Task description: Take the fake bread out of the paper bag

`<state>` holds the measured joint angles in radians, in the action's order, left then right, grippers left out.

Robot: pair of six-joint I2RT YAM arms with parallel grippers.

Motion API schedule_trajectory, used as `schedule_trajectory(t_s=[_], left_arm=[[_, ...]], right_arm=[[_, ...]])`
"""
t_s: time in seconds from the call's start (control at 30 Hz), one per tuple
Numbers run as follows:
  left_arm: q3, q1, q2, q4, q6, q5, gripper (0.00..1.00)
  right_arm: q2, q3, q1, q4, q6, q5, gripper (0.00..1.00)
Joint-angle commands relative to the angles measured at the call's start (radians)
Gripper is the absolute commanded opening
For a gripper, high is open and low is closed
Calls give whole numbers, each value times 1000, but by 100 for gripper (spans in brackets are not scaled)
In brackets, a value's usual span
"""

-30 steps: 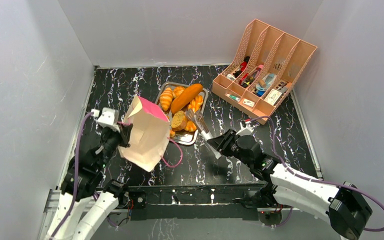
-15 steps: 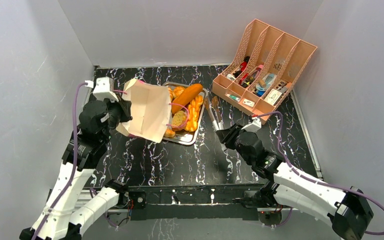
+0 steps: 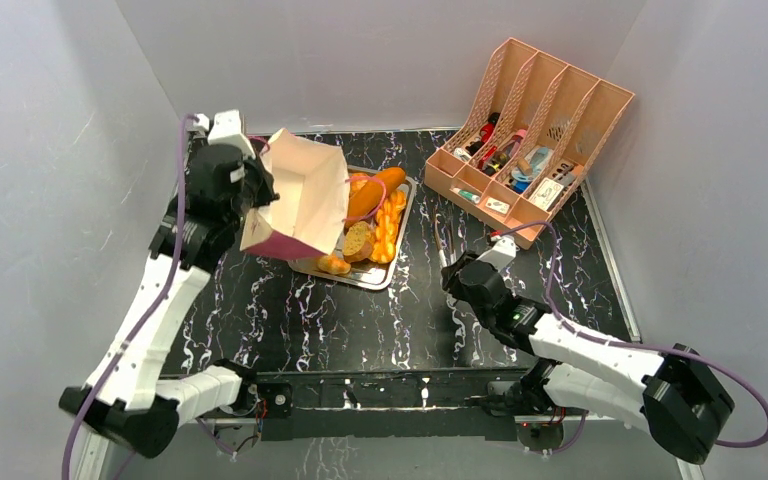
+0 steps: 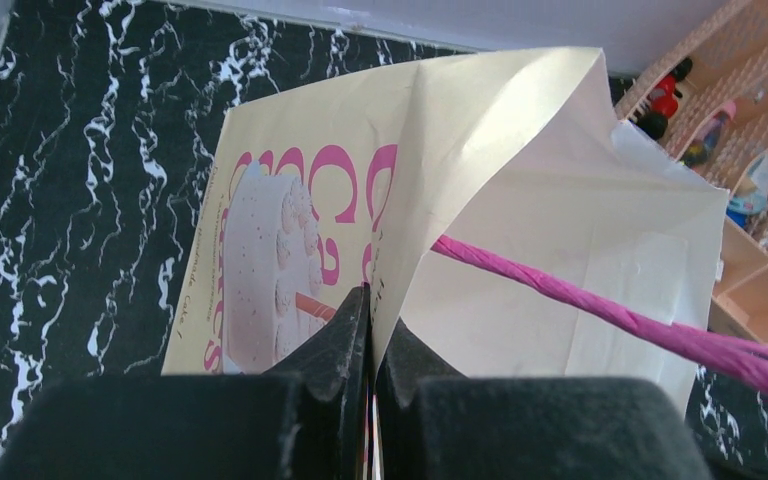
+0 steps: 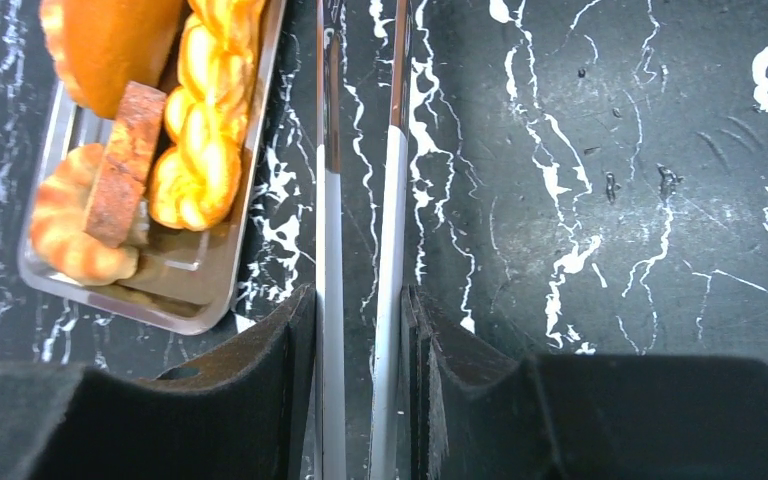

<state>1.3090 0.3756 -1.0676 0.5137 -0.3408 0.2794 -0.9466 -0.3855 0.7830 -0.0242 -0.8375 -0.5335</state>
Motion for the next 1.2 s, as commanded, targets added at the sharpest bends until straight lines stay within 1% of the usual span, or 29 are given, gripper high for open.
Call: schedule_trajectory(t_s=[0.0,0.13,0.2,0.3,0.37,0.47,0.57,0.7,0.8,0.9,1.03,1.17], left_arm=[[184,-67,-136,14,1,-49,0],[358,-104,-283,20,20,-45,0],[440,-132,-356,20,-4,-64,0],[489,-209,-432,4,-84,-145,0],[490,-267,-463,-13,-144,-202,0],[457,-350,-487,-50,-223,-289,0],[400,-402,-491,-96,-284,-356,0],[350,-432,-496,-132,-309,-387,0],[275,-457,-480,-197,-346,-438,0],[160,-489,-443,-332,-411,-505,0],[53,-515,-412,-456,-484,-569,0],[22,-522,-399,-468,-482,-562,0]], right_arm=[[-29,-50,-3,113,37,-63,28],[-63,-49,-3,135,45,-67,27],[-78,-47,-2,147,52,-72,27],[-102,-46,-4,173,67,-80,27],[-120,-49,-3,188,77,-83,27],[-152,-48,-3,213,91,-84,27],[-185,-42,-3,236,94,-77,27],[-212,-28,-3,265,94,-72,27],[-219,-22,-3,276,102,-79,27],[-227,-14,-3,293,109,-85,27],[-253,-5,-2,309,115,-86,27],[-279,1,-3,320,112,-81,27]])
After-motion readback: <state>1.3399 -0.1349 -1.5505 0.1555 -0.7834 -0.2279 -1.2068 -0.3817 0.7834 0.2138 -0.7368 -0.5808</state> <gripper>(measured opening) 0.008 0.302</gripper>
